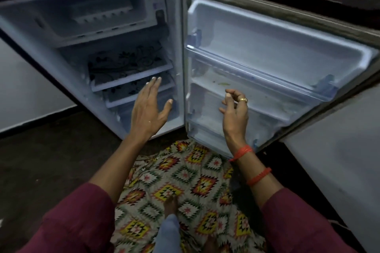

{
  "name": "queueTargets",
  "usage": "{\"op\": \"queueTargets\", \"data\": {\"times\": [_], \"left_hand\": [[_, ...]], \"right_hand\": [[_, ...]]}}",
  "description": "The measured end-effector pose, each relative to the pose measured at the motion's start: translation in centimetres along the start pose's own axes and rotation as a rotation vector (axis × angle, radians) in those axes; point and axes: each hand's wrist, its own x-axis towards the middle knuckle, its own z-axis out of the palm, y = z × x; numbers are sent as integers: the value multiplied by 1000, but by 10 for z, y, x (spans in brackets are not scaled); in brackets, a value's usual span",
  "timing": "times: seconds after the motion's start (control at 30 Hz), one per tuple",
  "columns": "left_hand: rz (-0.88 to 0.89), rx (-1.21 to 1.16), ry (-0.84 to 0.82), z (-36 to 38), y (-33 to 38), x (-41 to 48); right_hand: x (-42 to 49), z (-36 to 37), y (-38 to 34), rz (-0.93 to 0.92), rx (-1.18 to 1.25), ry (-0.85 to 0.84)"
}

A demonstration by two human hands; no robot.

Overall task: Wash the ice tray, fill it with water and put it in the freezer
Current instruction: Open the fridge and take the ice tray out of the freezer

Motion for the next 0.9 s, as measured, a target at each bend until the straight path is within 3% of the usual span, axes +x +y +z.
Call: {"op": "queueTargets", "data": {"times": [0.33,0.67,0.9], "left_hand": [[-180,-136,134,-71,-107,72],[-419,-472,332,-108,-184,180],[-490,-544,349,-106,-233,251]], "right_hand": [[38,165,-17,-11,-37,-227],[122,291,-38,-106,-78,-431],[183,360,-61,-270,-281,-454]]}}
